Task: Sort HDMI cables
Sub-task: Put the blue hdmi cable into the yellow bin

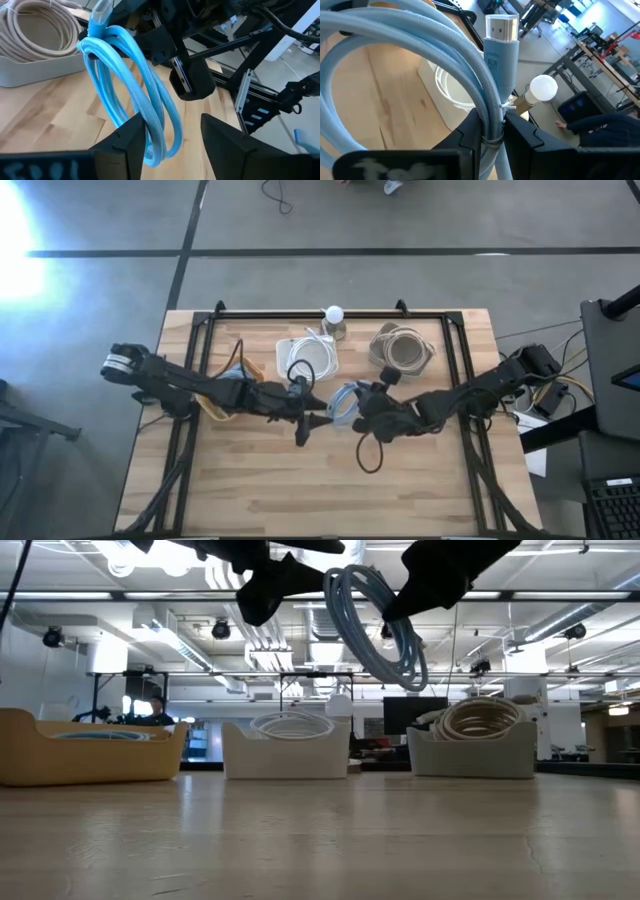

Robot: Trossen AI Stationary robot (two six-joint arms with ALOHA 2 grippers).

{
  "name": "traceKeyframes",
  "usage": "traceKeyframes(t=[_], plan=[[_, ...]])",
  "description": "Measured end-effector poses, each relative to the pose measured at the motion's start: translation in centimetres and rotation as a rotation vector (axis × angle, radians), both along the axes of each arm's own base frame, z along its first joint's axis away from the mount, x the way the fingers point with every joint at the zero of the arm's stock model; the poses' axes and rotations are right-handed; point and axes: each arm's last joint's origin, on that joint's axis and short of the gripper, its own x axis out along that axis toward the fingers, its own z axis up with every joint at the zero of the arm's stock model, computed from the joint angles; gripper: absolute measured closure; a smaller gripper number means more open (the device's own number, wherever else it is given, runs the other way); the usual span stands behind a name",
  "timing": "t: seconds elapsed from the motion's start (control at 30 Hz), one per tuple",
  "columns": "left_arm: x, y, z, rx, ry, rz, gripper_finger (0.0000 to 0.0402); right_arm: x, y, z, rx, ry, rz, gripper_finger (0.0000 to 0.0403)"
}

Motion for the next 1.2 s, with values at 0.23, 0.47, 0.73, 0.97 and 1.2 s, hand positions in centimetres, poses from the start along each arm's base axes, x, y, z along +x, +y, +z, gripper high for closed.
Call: traceKeyframes(t=[0.23,0.47,0.73,0.97,1.2], plan=[[0.1,0.7,0.0,0.006,-0.003,0.035,0.0223,0.4,-0.1,0.4,0.015,-0.060,-0.008,0.0344],[0.2,1.3,0.0,0.026,-0.002,0.054,0.0223,0.4,-0.1,0.5,0.021,-0.076,-0.018,0.0344],[0.2,1.4,0.0,0.030,-0.001,0.046,0.0223,0.6,-0.8,0.5,0.029,-0.079,-0.037,0.0344],[0.3,2.0,0.0,0.124,0.000,0.139,0.0223,0.8,-1.0,0.7,0.035,-0.108,-0.051,0.0344],[0.2,2.1,-0.1,0.155,0.015,0.160,0.0255,0.8,-1.0,0.6,0.040,-0.110,-0.048,0.0344]])
